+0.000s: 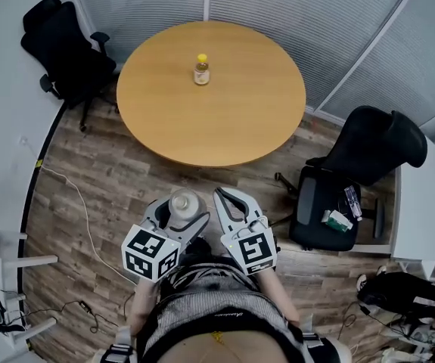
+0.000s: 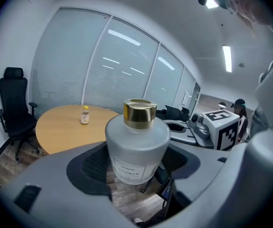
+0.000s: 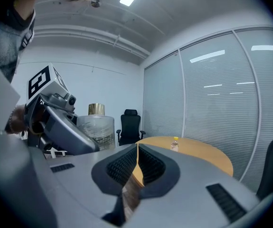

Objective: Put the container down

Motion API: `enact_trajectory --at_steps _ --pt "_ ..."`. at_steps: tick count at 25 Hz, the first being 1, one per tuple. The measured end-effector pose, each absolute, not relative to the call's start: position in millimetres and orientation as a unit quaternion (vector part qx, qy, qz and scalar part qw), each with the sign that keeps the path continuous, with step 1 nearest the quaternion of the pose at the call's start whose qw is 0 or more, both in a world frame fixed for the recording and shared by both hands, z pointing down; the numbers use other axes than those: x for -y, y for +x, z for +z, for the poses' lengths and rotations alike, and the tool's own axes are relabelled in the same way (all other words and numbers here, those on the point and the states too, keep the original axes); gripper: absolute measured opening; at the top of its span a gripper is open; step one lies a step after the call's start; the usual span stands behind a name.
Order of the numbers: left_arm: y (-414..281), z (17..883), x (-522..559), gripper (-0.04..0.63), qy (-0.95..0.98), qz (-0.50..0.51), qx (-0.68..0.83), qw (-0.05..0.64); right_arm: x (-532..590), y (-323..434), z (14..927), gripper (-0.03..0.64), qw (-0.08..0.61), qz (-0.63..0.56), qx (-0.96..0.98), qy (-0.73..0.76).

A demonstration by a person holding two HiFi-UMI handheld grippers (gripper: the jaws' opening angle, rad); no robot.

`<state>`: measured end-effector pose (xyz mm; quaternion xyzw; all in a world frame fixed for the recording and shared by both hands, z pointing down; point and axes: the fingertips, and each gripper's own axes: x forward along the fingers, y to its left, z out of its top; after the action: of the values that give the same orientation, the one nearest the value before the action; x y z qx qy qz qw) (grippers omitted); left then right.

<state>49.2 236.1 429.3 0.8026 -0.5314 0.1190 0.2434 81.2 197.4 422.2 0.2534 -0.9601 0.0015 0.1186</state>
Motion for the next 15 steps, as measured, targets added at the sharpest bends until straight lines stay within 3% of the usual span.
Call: enact_trajectory --at_steps 15 --pt "-1 433 -218 0.33 0.813 0.125 0.515 0.243 -176 30 424 0.023 0.124 0.011 0.953 0.276"
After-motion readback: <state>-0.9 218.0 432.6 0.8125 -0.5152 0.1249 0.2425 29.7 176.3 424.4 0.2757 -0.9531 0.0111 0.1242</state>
